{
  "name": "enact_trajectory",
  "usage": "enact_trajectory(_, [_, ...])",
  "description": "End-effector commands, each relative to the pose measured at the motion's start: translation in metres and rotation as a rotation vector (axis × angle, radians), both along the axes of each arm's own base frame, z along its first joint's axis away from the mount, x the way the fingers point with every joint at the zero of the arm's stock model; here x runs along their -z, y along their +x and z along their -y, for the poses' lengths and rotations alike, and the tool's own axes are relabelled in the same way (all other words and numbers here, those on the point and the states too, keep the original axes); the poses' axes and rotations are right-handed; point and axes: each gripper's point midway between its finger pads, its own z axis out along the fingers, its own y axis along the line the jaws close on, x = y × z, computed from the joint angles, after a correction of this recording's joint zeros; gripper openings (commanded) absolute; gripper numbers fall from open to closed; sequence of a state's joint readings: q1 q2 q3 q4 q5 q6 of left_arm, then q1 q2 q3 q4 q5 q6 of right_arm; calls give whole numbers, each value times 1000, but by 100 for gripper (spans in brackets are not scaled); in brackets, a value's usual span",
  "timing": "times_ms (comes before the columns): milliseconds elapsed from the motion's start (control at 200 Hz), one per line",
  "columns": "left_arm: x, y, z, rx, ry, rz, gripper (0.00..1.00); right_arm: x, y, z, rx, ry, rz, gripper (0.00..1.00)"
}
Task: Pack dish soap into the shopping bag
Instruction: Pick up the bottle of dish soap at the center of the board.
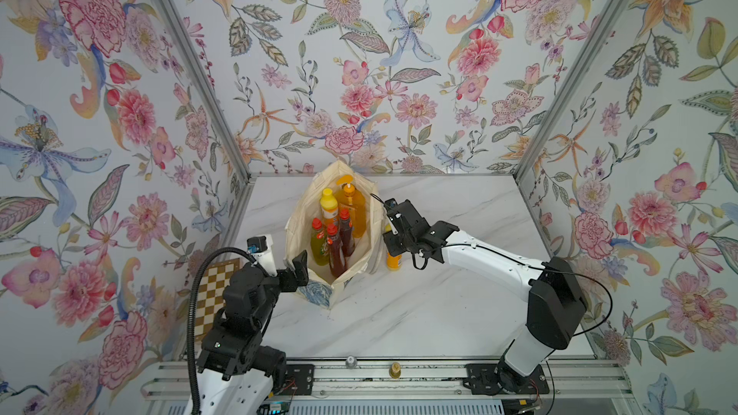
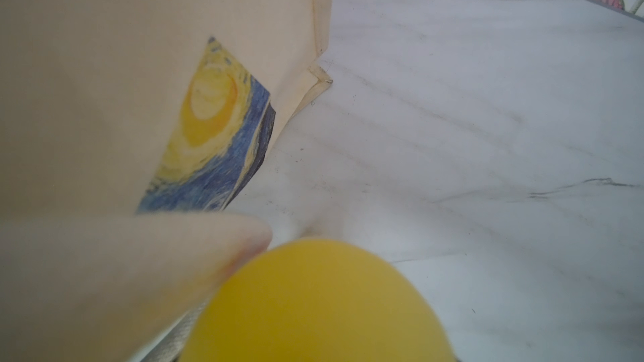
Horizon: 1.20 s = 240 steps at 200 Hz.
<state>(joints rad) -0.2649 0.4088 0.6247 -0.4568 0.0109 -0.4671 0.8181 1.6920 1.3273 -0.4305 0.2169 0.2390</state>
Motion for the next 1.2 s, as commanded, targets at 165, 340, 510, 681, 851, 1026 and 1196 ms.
enact_trajectory(165, [-10,-2,-2,-4,7,29,99,-10,-2,4,28,2,51,35])
enact_trajectory(340, [-11,-2,-2,-9,8,35,99,-14,-1,9,52,10,73,27])
enact_trajectory(510, [-11,-2,-2,-7,8,35,99,-17,-1,14,74,25,96,25])
enact_trajectory(681, [-11,-2,-2,-6,9,37,99,-17,-3,16,81,40,107,24])
enact_trajectory(851, [-14,-4,-2,-1,5,52,99,-15,-4,18,85,60,115,27])
enact_trajectory(1026, [-14,-4,-3,-8,6,57,99,-15,-6,18,81,73,123,38])
enact_trajectory(1196, [-13,-4,-3,-7,6,56,99,-16,-7,18,72,89,136,49])
